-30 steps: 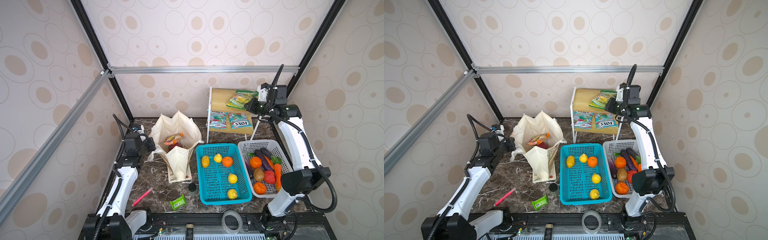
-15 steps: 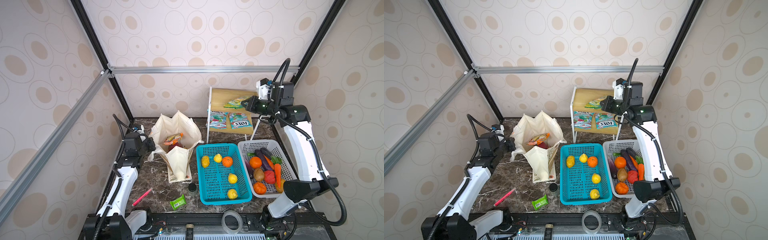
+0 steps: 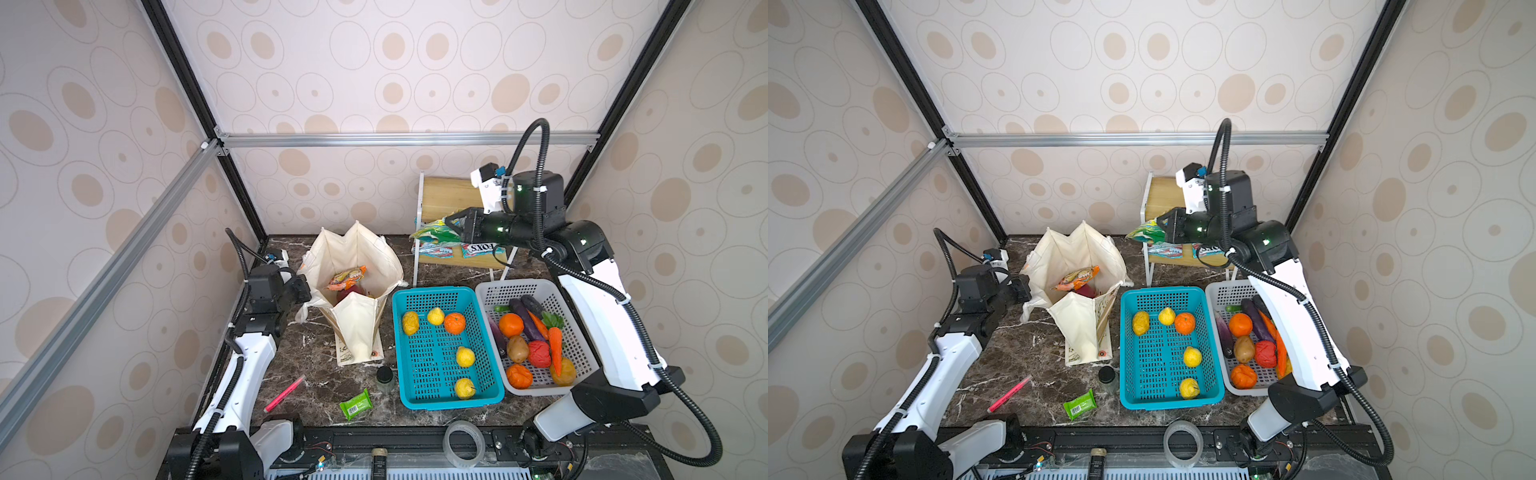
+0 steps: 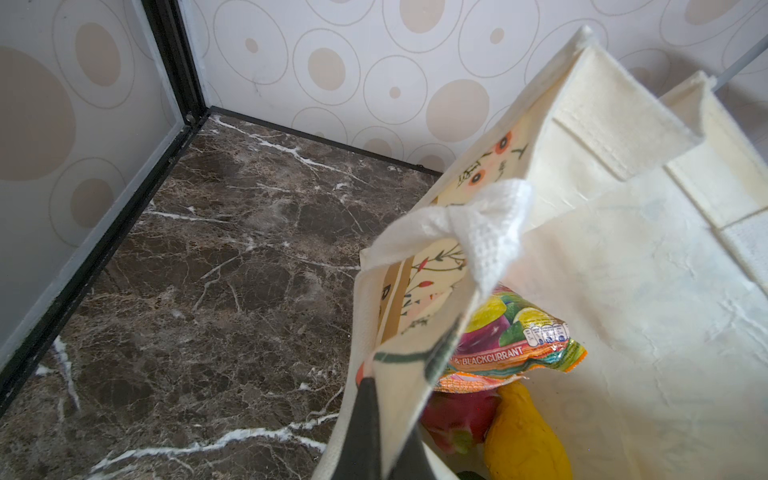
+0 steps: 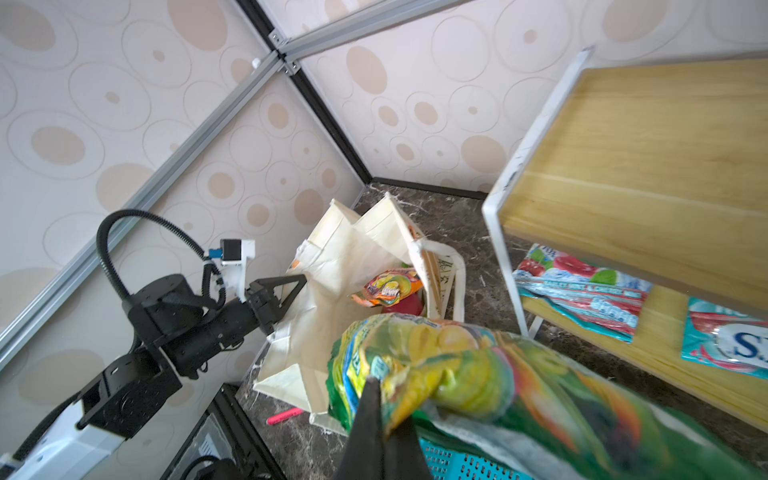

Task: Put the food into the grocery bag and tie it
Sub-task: 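Lift the green candy bag off the shelf and carry it to the tote bag, then lower the green candy bag into the tote bag and open the right gripper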

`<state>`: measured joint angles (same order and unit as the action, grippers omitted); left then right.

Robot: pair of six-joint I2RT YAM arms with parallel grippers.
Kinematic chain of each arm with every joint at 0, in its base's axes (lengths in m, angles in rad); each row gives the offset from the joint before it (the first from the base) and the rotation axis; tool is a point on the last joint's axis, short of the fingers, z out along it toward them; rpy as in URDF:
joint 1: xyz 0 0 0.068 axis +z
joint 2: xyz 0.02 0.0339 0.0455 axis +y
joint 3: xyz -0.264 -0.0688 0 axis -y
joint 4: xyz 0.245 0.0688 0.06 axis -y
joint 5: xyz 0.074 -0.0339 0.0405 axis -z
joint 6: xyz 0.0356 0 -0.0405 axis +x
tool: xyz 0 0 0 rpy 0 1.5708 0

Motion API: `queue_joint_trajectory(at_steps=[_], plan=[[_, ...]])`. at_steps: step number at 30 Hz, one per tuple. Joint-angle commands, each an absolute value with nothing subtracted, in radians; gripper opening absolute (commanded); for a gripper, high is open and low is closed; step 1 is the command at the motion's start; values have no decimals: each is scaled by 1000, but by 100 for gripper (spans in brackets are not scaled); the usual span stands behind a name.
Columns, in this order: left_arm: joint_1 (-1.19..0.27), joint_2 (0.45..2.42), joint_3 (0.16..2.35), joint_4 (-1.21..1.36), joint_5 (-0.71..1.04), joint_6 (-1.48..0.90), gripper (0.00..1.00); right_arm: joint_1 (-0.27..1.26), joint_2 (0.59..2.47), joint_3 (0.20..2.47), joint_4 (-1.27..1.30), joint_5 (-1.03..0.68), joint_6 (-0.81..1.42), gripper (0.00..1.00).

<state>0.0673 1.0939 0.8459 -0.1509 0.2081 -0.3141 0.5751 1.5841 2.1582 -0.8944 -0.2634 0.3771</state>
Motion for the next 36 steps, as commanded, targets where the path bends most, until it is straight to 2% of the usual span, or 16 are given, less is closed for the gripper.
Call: queue_joint_trajectory(at_steps=[1,4,11,19,27,30,36], plan=[[71,1075,854,-124,220,-312,0,649,1632,2219,-867,-217,353,0],[71,1075,853,-126,223,-312,0,718,1716,2287,-867,-223,359,0],[71,1070,854,-126,222,-312,0,836,2019,2634,-988,-244,349,0],[72,1069,855,-127,220,-310,0,850,2110,2519,-857,-350,411,0],[72,1065,856,-126,221,-310,0,862,2146,2382,-862,-345,397,0],[71,1064,855,-125,219,-311,0,875,2149,2341,-886,-312,373,0],[72,1068,854,-125,222,-311,0,903,2141,2261,-989,-88,320,0]])
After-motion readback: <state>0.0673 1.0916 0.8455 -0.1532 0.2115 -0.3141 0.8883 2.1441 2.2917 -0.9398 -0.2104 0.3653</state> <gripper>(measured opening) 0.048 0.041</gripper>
